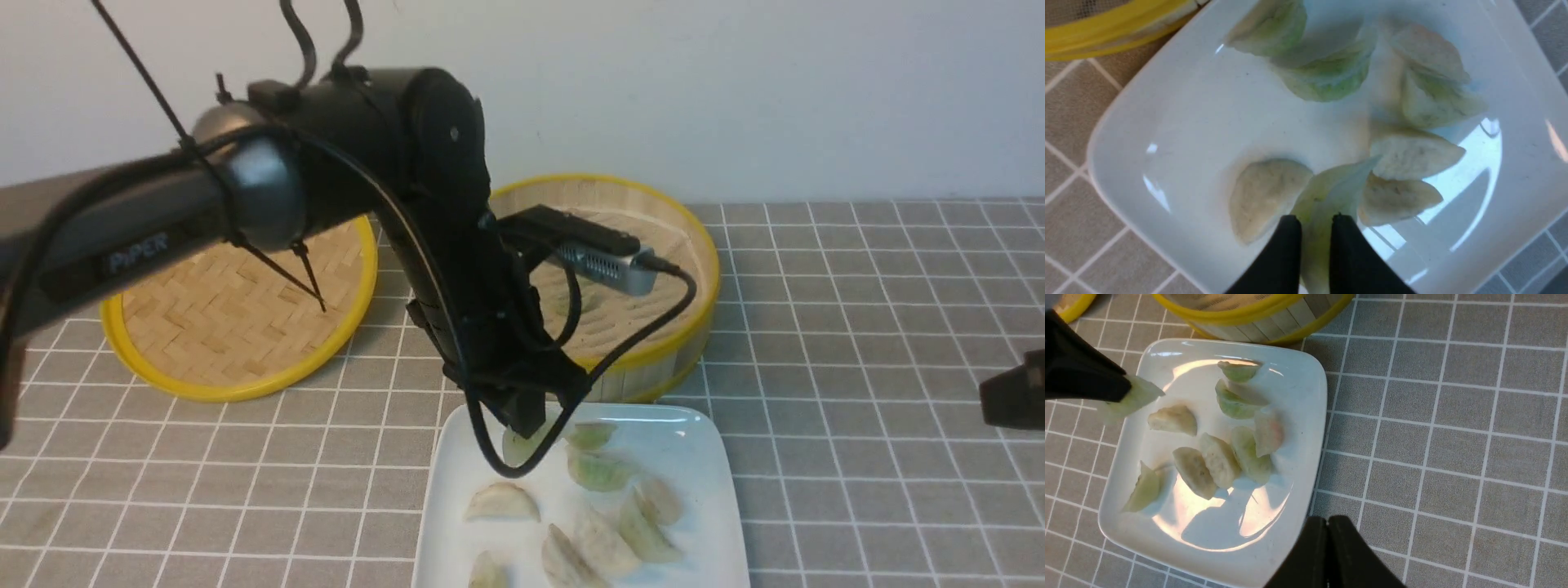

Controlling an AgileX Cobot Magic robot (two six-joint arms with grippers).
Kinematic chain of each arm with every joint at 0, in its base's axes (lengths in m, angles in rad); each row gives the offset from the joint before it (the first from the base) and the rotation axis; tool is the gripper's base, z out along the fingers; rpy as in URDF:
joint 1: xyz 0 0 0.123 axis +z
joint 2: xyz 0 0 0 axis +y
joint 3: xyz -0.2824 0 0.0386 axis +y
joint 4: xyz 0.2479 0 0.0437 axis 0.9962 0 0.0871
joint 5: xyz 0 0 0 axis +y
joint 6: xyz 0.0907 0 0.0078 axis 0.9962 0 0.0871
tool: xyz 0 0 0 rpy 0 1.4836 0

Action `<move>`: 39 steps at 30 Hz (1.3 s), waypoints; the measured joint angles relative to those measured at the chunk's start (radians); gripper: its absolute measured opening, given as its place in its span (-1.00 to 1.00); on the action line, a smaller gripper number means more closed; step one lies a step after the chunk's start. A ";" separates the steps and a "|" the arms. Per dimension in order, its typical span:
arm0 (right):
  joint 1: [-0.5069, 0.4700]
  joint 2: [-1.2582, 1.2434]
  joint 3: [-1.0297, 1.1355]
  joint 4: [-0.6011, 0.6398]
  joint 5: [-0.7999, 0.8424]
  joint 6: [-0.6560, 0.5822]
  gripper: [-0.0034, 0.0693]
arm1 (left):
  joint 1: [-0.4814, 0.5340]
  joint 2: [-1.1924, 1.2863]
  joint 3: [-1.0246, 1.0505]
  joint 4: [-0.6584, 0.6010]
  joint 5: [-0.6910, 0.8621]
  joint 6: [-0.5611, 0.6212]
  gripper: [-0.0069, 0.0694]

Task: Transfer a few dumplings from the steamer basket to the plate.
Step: Use the left arm to put the dumpling into the plate, then use the right arm to grab a dumpling from inside the steamer

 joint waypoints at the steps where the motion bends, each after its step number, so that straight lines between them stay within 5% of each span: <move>1: 0.000 0.000 0.000 0.000 -0.005 0.000 -0.93 | 0.000 0.016 0.001 0.000 -0.008 0.002 -0.66; 6: 0.000 0.000 0.000 0.008 -0.038 0.000 -0.93 | 0.000 0.083 0.002 0.000 -0.047 0.010 -0.48; 10: 0.003 0.032 -0.055 0.051 -0.057 -0.056 -0.93 | 0.000 0.108 -0.006 0.000 -0.065 0.012 0.01; 13: 0.033 0.111 -0.160 0.066 -0.045 -0.076 -0.93 | 0.000 0.108 -0.039 0.006 -0.058 0.008 0.14; 16: 0.090 0.203 -0.260 0.042 -0.030 -0.075 -0.93 | 0.009 0.084 -0.068 0.025 -0.030 -0.016 -0.01; 18: 0.136 0.273 -0.318 0.012 -0.023 -0.062 -0.93 | 0.020 0.056 -0.075 0.042 -0.016 -0.026 -0.24; 19: 0.178 0.346 -0.374 -0.027 -0.023 -0.039 -0.93 | 0.044 0.009 -0.075 0.060 0.001 -0.035 -0.52; 22: 0.229 0.474 -0.463 -0.084 -0.030 0.005 -0.93 | 0.094 -0.095 -0.075 0.067 0.042 -0.042 -0.77; 33: 0.300 0.905 -0.838 -0.144 -0.076 0.002 -0.60 | 0.220 -0.523 0.083 0.065 0.088 -0.071 -0.83; 37: 0.342 1.076 -0.988 -0.144 -0.067 -0.056 -0.27 | 0.220 -0.644 0.176 0.062 0.088 -0.081 -0.83; 39: 0.377 1.219 -1.122 -0.148 -0.013 -0.074 0.06 | 0.224 -0.724 0.249 0.072 0.089 -0.099 -0.83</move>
